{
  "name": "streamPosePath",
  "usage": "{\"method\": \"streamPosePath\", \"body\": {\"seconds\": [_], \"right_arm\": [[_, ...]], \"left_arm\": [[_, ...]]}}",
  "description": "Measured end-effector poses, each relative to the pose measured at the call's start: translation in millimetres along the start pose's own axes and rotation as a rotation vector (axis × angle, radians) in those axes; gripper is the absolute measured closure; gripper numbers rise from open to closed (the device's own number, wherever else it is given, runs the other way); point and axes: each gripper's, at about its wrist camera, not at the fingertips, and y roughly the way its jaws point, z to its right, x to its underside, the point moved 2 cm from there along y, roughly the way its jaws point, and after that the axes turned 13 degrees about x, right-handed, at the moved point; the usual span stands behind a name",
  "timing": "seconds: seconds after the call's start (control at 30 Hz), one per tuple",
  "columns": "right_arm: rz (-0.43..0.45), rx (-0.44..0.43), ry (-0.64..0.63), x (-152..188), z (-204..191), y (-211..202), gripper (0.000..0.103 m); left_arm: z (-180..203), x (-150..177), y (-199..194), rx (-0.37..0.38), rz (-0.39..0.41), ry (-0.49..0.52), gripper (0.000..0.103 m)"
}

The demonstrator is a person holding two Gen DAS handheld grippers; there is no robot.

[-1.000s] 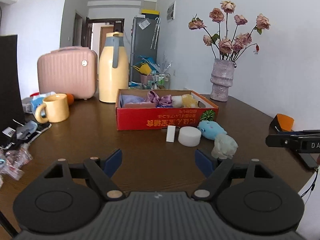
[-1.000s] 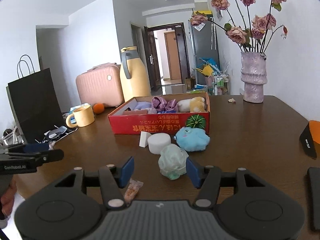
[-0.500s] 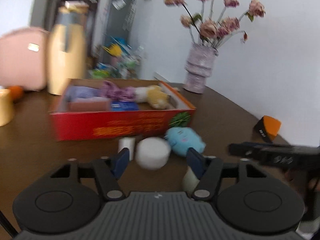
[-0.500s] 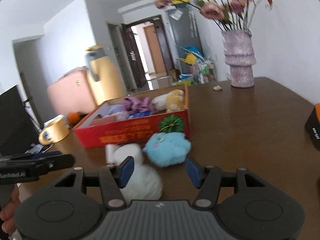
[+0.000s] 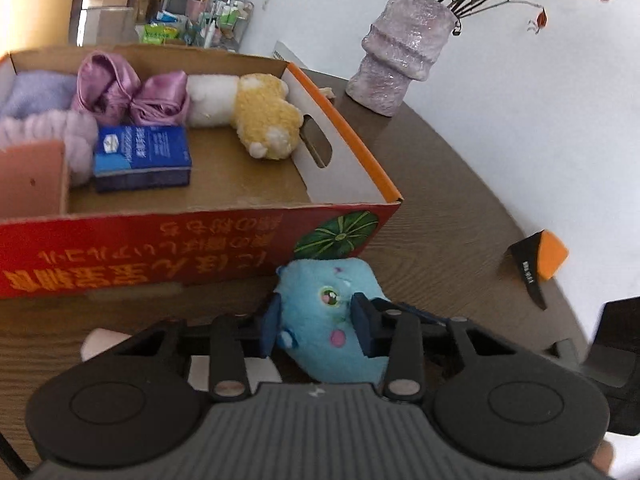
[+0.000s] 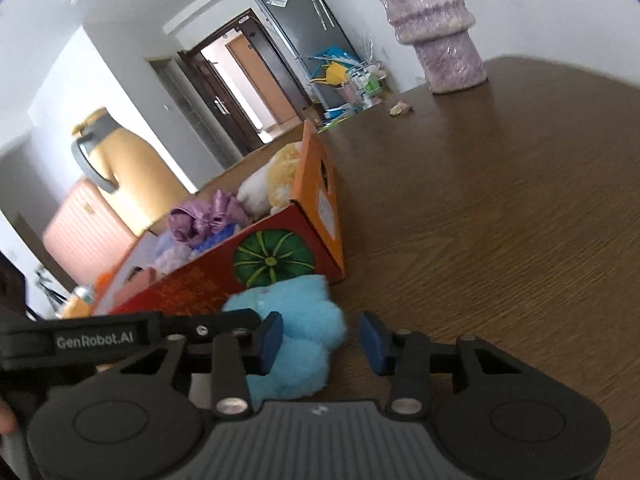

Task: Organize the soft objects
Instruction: 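Grasp the light blue plush toy with both grippers, then lift the light blue plush and carry it into the cardboard box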

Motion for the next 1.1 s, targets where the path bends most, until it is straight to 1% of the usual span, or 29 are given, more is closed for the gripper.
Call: {"method": "streamPosePath", "body": {"seconds": [0.03, 0.13, 0.2, 0.23, 0.33, 0.4, 0.5, 0.57, 0.67, 0.73, 0.83, 0.93, 1.03, 1.1], "right_arm": [[-0.008, -0.022, 0.016, -0.6, 1.3, 0.8, 0.067], [-0.002, -0.025, 0.018, -0.7, 0.3, 0.1, 0.071], [0.016, -0.030, 0.021, -1.3, -1.4, -7.1, 0.074], [0.034, -0.038, 0.023, -2.3, -2.3, -15.4, 0.074], [0.103, -0.077, 0.007, -3.7, -13.7, -48.1, 0.074], [0.144, -0.112, -0.012, -1.2, -26.1, -77.8, 0.074], [0.182, -0.144, -0.068, 14.0, -48.0, -119.1, 0.074], [0.186, -0.158, -0.109, 29.2, -61.1, -137.5, 0.074], [0.163, -0.179, -0.143, 56.4, -78.4, -155.0, 0.074], [0.140, -0.180, -0.170, 75.6, -89.5, -158.2, 0.074], [0.073, -0.178, -0.198, 100.6, -105.5, -153.3, 0.074], [0.010, -0.172, -0.222, 123.5, -121.2, -144.6, 0.074], [-0.021, -0.142, -0.257, 142.4, -132.5, -134.8, 0.074], [-0.033, -0.116, -0.277, 148.3, -138.1, -128.5, 0.073]], "left_arm": [[-0.9, 0.4, 0.2, 0.002, 0.008, -0.007, 0.067], [-2.4, 2.0, -3.1, 0.023, 0.025, -0.036, 0.070], [4.5, 3.6, -13.0, 0.032, 0.040, -0.044, 0.070], [11.3, 3.4, -20.1, 0.038, 0.053, -0.033, 0.071], [36.1, 7.7, -58.7, 0.064, 0.116, 0.020, 0.071], [48.1, 18.1, -92.4, 0.090, 0.174, 0.033, 0.071], [61.6, 47.2, -136.0, 0.096, 0.241, 0.054, 0.071], [62.7, 70.7, -160.2, 0.094, 0.270, 0.048, 0.071], [53.5, 101.4, -189.4, 0.095, 0.283, -0.004, 0.071], [46.4, 118.3, -201.7, 0.072, 0.280, -0.021, 0.071], [30.1, 145.3, -218.6, 0.028, 0.260, -0.059, 0.071], [6.2, 166.2, -229.6, 0.016, 0.242, -0.132, 0.071], [-20.2, 177.4, -230.5, 0.005, 0.222, -0.214, 0.072], [-28.0, 184.4, -234.5, -0.019, 0.228, -0.213, 0.072]]}}
